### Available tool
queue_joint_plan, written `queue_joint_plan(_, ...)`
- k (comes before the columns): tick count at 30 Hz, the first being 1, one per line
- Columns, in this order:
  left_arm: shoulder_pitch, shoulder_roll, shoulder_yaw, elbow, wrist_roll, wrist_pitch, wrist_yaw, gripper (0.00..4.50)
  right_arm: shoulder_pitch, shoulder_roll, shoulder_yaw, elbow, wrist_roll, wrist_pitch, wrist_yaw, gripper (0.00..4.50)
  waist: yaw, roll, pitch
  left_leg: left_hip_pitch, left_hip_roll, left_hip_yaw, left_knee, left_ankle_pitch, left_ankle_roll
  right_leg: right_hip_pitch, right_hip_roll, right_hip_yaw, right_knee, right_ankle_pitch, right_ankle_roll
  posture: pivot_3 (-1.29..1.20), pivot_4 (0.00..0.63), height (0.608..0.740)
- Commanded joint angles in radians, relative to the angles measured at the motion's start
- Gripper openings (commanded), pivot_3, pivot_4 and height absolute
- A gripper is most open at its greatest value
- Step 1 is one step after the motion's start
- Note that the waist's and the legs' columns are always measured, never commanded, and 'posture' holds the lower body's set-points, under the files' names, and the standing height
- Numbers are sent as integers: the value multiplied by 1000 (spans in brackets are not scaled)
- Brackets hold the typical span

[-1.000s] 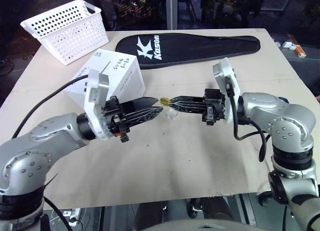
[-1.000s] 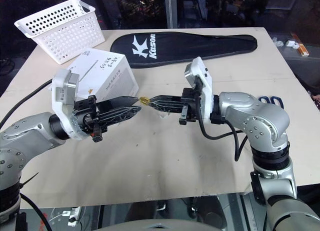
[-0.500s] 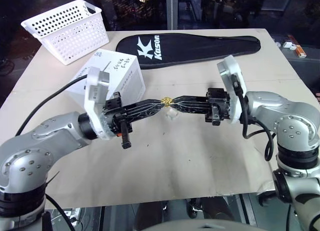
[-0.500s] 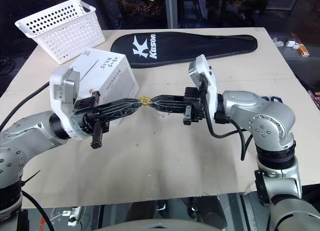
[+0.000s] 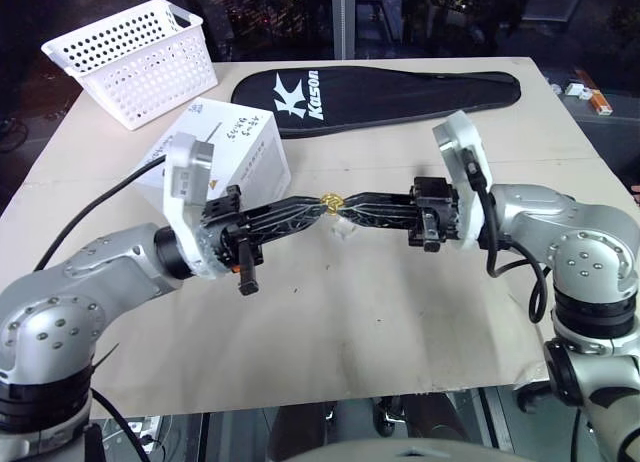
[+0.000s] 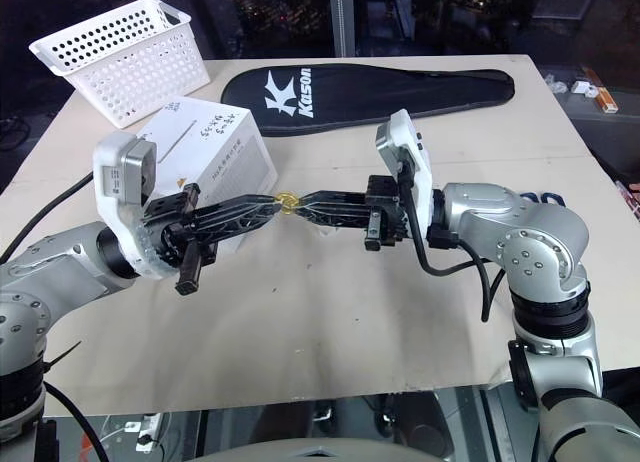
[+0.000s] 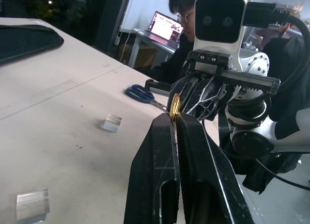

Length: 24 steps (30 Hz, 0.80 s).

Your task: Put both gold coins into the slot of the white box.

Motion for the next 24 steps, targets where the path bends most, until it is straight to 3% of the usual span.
queue_joint_plan(1, 14, 0, 54, 8, -44, -13, 26, 0, -4, -3, -39, -43, 42, -31, -9, 1794, 0, 0, 0, 0, 0, 0, 0, 0, 0, 0, 0, 0, 0, 0, 0, 0, 150, 738)
queue_joint_plan(6, 46, 21, 145, 43, -108, -16, 90, 0, 27, -76, -62, -88, -5, -74, -25, 4254, 1, 0, 0, 0, 0, 0, 0, 0, 0, 0, 0, 0, 0, 0, 0, 0, 150, 738)
queue_joint_plan(10, 20, 54, 242, 119, -126, -32, 195, 0, 77, -196, -93, -155, -89, -159, 14, 4254, 11, 0, 0, 0, 0, 0, 0, 0, 0, 0, 0, 0, 0, 0, 0, 0, 150, 738)
queue_joint_plan(13, -39, 188, 253, 220, 78, -19, 263, 0, 156, -318, -211, -216, -134, -233, 63, 4254, 18, -2, 1, 0, 0, 0, 0, 0, 0, 0, 0, -1, 0, 0, 0, 0, 150, 738)
queue_joint_plan(17, -153, 344, 142, 384, 188, 79, 197, 0, 204, -385, -293, -228, -112, -283, 84, 4254, 26, -2, 1, 0, 0, 0, 0, -1, 1, 0, 1, -1, -1, 0, 0, 0, 150, 738)
queue_joint_plan(19, -240, 349, 92, 474, 188, 137, 185, 0, 215, -399, -305, -226, -121, -310, 96, 4254, 26, -1, 1, 1, 0, 1, -1, -2, 3, 0, 0, 0, -2, 0, 0, 0, 150, 738)
queue_joint_plan(24, -371, 347, -57, 560, 339, 189, 109, 0, 198, -400, -315, -207, -120, -356, 86, 4254, 24, -2, 2, 1, 0, 1, -2, 0, 0, -1, 0, 0, -1, 0, 0, 0, 150, 738)
